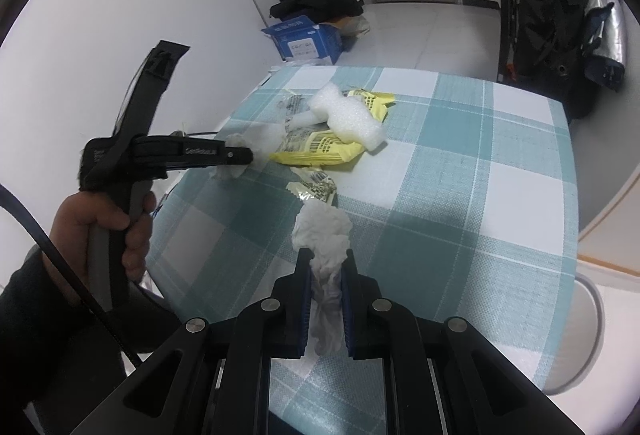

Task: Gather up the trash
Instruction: 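Grasp the crumpled white tissue with the left tool while the right tool holds its tissue, then carry both white tissues in both tools over the white bin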

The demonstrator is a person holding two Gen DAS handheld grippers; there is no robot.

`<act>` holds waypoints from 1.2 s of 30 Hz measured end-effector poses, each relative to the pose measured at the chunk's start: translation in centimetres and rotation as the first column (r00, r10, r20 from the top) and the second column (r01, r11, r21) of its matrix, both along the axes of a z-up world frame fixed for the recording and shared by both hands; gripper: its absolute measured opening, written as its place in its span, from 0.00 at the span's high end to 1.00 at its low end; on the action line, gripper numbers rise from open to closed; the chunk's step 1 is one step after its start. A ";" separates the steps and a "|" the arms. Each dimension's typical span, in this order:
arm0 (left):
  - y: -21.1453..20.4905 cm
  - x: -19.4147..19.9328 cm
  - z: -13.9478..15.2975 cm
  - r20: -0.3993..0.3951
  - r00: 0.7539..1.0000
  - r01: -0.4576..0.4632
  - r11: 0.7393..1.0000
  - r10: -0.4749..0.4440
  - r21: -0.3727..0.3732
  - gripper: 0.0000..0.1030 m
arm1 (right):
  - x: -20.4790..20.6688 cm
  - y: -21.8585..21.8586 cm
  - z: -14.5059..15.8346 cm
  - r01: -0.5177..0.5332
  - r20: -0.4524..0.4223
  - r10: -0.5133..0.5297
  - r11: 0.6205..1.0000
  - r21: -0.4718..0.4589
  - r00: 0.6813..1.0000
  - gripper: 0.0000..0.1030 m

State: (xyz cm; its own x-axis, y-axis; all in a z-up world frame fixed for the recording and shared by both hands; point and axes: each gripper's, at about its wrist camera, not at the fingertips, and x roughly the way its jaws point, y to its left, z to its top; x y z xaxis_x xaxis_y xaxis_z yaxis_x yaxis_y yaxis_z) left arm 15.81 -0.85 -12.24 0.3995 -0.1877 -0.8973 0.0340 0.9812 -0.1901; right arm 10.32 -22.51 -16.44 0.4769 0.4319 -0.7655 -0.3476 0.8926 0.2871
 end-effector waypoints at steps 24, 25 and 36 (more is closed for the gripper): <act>-1.4 -5.8 8.9 0.238 0.969 0.098 0.991 -0.073 -0.093 0.93 | -3.9 -1.7 5.7 0.080 0.165 -0.084 0.996 0.032 0.983 0.88; -1.5 -6.0 9.2 0.247 0.966 0.105 0.990 -0.080 -0.092 0.93 | -4.0 -1.9 6.2 0.085 0.175 -0.090 0.996 0.038 0.980 0.88; -6.9 -7.5 13.8 0.341 0.923 0.227 0.968 -0.178 -0.107 0.93 | -5.4 -7.1 12.4 0.155 0.294 -0.177 0.983 0.095 0.939 0.88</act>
